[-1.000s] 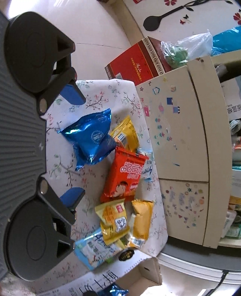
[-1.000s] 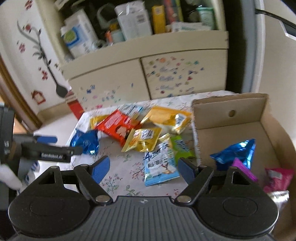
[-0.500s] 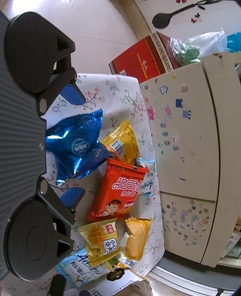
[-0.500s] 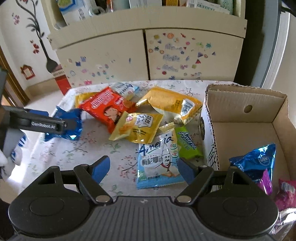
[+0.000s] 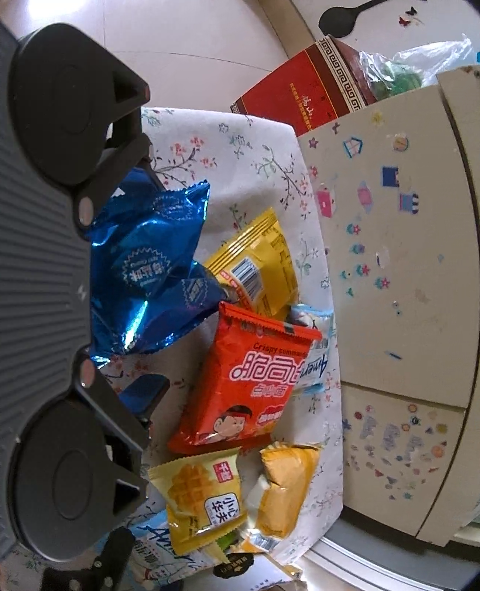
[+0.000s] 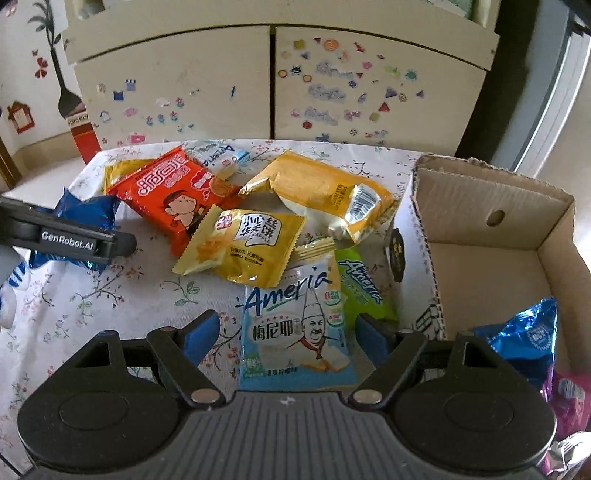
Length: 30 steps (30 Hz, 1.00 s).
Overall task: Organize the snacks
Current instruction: 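Move the left tool onto the dark blue foil bag while the right tool reaches the white Ameria bag, then close the left tool on the blue foil bag while the right tool grasps and lifts the Ameria bag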
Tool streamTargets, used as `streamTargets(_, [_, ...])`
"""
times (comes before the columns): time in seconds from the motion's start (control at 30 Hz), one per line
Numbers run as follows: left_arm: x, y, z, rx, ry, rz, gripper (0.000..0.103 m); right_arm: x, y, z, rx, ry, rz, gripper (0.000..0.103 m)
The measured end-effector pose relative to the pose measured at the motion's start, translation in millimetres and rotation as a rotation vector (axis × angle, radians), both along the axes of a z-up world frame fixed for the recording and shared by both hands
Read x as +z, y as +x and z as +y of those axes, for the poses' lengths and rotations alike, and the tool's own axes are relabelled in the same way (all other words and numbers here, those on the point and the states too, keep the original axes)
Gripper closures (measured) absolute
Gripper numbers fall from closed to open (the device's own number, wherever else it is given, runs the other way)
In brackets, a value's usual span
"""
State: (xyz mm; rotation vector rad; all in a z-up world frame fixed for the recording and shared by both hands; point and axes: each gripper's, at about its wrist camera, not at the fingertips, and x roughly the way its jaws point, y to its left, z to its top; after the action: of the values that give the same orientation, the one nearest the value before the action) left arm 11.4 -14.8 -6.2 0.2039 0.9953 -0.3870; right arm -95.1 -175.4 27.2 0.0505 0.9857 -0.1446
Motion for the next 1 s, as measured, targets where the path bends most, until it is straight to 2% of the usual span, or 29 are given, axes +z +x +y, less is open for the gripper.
streamTargets(0.2, [-5.7,2.0,-1.9,-0.009,0.034,-0.003,0.001,-7.1,3.3,8.6,0.031,-0.087,0.013,0.020])
streamTargets(0.3, [-4.8,1.5,-0.9,-0.009,0.037,-0.006,0.001,-9.0,4.9,8.5,0.023,-0.120,0.012,0.027])
streamTargets(0.4, [-4.3,-0.4,1.2,-0.018,0.027,-0.016,0.008,-8.6,3.8,6.9,0.022,-0.135,0.009,0.033])
streamTargets(0.47, [-2.5,-3.0,2.4,-0.025,0.030,-0.032,0.015,-7.6,1.5,7.1,0.030,-0.139,0.004,0.041])
streamTargets(0.57, [-0.2,-6.0,3.9,-0.047,0.017,-0.034,0.025,-5.9,-1.0,8.3,0.050,-0.112,0.005,0.044])
streamTargets(0.67, [-0.1,-9.5,5.5,-0.057,0.006,-0.026,0.028,-6.3,-3.2,10.9,0.068,-0.091,0.005,0.044])
streamTargets(1.0, [9.2,-25.4,4.1,-0.111,-0.009,-0.026,0.030,6.3,-12.0,9.5,0.069,0.033,-0.023,0.044])
